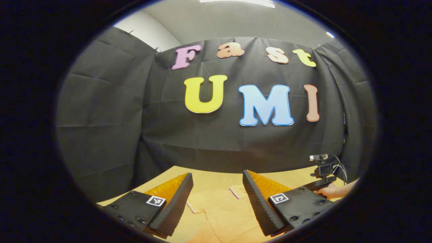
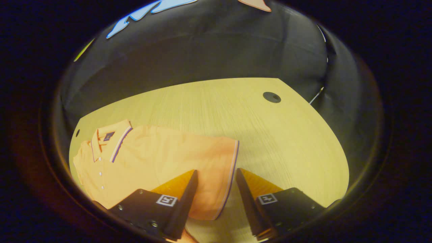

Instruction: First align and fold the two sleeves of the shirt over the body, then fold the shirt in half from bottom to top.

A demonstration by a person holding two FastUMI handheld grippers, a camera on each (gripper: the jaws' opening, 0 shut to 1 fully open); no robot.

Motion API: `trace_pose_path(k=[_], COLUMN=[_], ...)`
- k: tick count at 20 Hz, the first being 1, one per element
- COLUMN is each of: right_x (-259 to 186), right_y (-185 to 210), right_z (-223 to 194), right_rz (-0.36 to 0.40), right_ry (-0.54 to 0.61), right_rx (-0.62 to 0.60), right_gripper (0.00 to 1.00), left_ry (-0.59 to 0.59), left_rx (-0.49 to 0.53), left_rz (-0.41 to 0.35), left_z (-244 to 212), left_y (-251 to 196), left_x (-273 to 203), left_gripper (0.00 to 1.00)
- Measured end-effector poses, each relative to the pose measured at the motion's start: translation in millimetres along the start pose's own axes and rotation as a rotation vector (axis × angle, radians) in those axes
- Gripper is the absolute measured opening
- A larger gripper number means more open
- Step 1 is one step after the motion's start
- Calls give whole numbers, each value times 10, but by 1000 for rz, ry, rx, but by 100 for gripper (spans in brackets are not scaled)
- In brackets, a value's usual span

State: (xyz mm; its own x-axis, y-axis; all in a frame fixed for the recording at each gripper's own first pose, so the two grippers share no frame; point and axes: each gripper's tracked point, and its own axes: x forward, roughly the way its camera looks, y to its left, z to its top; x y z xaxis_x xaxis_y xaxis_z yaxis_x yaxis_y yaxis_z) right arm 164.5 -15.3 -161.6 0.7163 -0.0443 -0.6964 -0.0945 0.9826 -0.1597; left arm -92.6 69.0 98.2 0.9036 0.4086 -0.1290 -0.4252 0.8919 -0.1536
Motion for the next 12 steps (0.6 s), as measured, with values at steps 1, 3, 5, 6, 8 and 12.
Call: trace_pose_path(k=[1,3,5,6,8,12], right_x=[9,-5,-43,-27,-102,-346], right_y=[26,58,71,76,132,303], right_z=[13,13,-20,15,81,339], right_rz=[3,5,-10,-11,-3,31], right_ry=[-4,5,18,7,-19,-129], right_rx=[-3,11,14,10,-5,-107], right_gripper=[43,19,17,4,4,4], left_ry=[-5,-8,8,6,-5,-22], left_rx=[4,-1,-26,-31,-22,-6], left_rz=[-5,-12,-23,-20,-11,-7], left_z=[3,-13,-59,-56,-14,38], left_y=[-16,-27,-36,-15,43,134], left_x=[4,32,29,10,-16,-88], left_gripper=[99,99,99,99,96,96])
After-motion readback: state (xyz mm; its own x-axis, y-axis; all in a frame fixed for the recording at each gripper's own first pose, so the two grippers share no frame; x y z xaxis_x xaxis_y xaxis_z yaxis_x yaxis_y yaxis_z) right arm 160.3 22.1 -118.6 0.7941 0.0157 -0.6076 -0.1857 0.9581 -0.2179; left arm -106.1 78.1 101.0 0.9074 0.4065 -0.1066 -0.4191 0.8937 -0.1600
